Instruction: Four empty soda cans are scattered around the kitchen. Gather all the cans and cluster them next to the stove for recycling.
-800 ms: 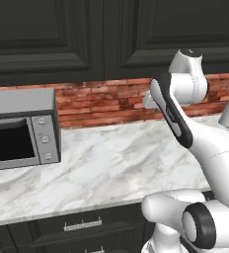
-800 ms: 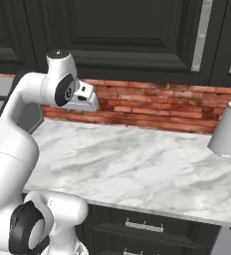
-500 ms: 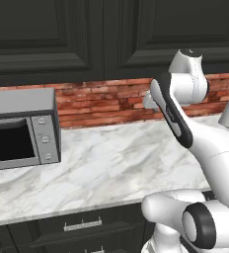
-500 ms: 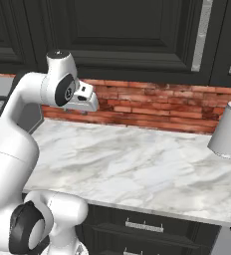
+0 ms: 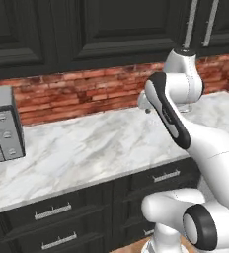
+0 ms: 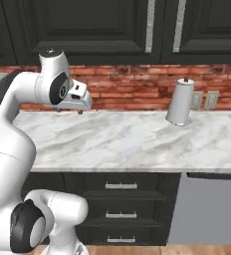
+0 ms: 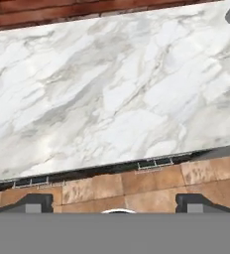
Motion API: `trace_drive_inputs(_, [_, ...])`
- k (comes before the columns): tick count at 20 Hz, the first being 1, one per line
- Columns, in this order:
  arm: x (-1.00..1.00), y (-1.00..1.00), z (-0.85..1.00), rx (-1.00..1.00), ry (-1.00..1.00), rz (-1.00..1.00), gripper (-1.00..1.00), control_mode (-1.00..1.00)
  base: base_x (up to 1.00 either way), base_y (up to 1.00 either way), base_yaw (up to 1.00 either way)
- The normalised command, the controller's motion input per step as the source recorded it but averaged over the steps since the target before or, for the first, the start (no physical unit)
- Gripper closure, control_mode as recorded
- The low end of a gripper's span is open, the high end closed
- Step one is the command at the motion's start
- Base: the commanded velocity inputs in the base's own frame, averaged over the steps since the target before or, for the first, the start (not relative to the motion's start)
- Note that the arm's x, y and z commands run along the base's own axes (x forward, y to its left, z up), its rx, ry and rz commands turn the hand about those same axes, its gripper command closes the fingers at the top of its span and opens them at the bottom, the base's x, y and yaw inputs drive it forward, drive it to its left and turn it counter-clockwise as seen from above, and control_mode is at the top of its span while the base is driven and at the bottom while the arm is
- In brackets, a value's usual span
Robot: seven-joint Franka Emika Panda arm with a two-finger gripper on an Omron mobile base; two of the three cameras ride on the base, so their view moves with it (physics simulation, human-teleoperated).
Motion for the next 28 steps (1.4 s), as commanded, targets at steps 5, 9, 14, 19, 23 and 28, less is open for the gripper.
trace_drive_inputs(5, [0.0, 0.0, 0.0, 0.0, 0.0, 0.0, -1.0, 1.0, -0.01, -0.02, -0.78])
trace_drive_inputs(9, [0.0, 0.0, 0.0, 0.0, 0.0, 0.0, -1.0, 1.0, 0.0, 0.0, -0.84])
trace_drive_inputs(14, [0.0, 0.0, 0.0, 0.0, 0.0, 0.0, -1.0, 1.0, 0.0, 0.0, -0.85])
trace_drive_inputs(19, [0.0, 0.0, 0.0, 0.0, 0.0, 0.0, -1.0, 1.0, 0.0, 0.0, -0.86])
trace_drive_inputs(23, [0.0, 0.0, 0.0, 0.0, 0.0, 0.0, -1.0, 1.0, 0.0, 0.0, -0.88])
trace_drive_inputs(28, [0.0, 0.0, 0.0, 0.0, 0.0, 0.0, -1.0, 1.0, 0.0, 0.0, -0.88])
